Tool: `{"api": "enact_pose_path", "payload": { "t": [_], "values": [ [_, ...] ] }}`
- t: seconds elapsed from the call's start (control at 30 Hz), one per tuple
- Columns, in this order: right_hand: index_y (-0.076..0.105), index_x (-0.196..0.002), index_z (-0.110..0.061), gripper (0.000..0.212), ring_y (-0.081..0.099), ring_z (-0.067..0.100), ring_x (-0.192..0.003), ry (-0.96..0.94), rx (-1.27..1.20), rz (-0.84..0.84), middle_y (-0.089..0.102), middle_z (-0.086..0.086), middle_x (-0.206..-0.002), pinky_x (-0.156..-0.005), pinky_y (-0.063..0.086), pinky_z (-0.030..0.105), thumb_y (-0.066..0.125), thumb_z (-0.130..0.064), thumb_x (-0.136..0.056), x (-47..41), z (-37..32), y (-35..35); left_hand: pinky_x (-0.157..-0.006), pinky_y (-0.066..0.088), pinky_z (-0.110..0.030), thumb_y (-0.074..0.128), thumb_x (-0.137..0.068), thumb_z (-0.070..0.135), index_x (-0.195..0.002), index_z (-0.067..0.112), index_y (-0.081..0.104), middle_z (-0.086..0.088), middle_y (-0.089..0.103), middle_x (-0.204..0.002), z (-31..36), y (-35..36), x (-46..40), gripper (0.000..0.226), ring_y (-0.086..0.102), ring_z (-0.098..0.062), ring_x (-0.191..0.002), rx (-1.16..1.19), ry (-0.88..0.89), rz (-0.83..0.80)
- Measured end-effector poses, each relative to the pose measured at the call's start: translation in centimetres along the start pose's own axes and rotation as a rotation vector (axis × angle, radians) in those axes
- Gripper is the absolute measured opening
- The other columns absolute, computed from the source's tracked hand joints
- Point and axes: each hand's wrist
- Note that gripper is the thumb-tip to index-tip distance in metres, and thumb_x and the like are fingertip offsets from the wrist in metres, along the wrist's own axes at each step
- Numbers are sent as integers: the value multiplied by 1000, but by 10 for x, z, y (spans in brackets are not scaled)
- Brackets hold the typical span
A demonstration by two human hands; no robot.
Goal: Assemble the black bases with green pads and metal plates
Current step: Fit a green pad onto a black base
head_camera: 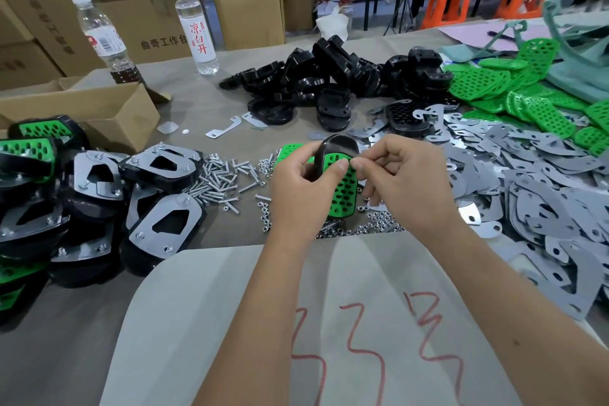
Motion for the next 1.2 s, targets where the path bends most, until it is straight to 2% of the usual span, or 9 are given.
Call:
{"api": "enact_pose_path", "payload": {
  "t": [0.13, 0.2, 0.3, 0.47, 0.73, 0.83, 1.0, 1.1, 1.2],
  "values": [
    [69, -94, -22, 29, 53, 12, -63, 325, -442, -60, 64, -1, -78, -46, 41, 21, 87, -36, -77, -4, -2, -12, -70, 62, -38, 73, -87, 21, -102, 29, 79, -2, 79, -90, 5, 0, 0, 18, 73, -15, -81, 214, -60, -40],
    [72, -104, -24, 38, 62, 15, -78, 437, -533, -242, 68, 2, -94, -53, 49, 25, 86, -43, -74, -6, -1, -18, -69, 59, -33, 72, -87, 19, -107, 23, 78, -3, 79, -92, 7, 0, 0, 20, 73, -14, -82, 232, -52, -75],
    [77, -88, -27, 27, 71, 20, -92, 431, -581, -359, 74, 7, -101, -68, 57, 30, 86, -43, -69, -4, -1, -19, -72, 60, -36, 73, -90, 15, -113, 16, 76, -8, 79, -97, 6, -1, 0, 22, 73, -16, -85, 215, -48, -90],
    [71, -77, -23, 23, 57, 18, -74, 430, -676, -347, 64, 9, -90, -59, 51, 23, 84, -40, -71, -4, -2, -18, -77, 63, -42, 69, -96, 7, -115, 17, 76, -8, 79, -98, 7, -3, 1, 22, 74, -20, -88, 256, -84, -126],
    [58, -84, -13, 32, 50, 15, -64, 442, -682, -379, 57, 8, -83, -54, 46, 23, 82, -34, -78, -5, 6, -18, -73, 60, -31, 71, -89, 14, -109, 30, 77, -2, 79, -98, 8, -4, 1, 25, 73, -14, -87, 212, -48, -164],
    [58, -93, 0, 37, 52, 17, -62, 424, -627, -319, 52, 18, -90, -50, 46, 23, 81, -27, -79, -5, 7, -18, -70, 57, -24, 71, -90, 11, -110, 26, 77, 2, 79, -95, 7, -2, 2, 26, 73, -10, -85, 195, -19, -188],
    [59, -67, -25, 28, 53, 14, -51, 327, -424, -228, 59, 5, -66, -46, 46, 24, 85, -34, -74, -6, 12, -14, -70, 56, -24, 68, -95, 7, -108, 18, 77, 3, 78, -91, 2, 2, 1, 20, 71, -9, -83, 170, -71, -149],
    [65, -77, -21, 25, 61, 17, -54, 267, -229, -312, 65, 9, -70, -48, 51, 26, 85, -35, -76, -11, 11, -28, -64, 55, -21, 69, -94, 3, -98, 22, 77, 5, 78, -84, 2, 3, 1, 20, 71, -7, -75, 167, -138, -99],
    [73, -84, -23, 18, 60, 14, -61, 137, 168, -561, 69, 0, -72, -61, 51, 30, 90, -21, -79, -21, 7, -56, -65, 61, -35, 71, -94, 6, -94, 20, 77, 3, 78, -83, 1, 3, -1, 16, 73, -13, -75, 225, -235, 9]
  ]
}}
Point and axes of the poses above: each hand's wrist, its own x-axis away from the middle knuckle, its own y-axis out of the palm, z = x × y
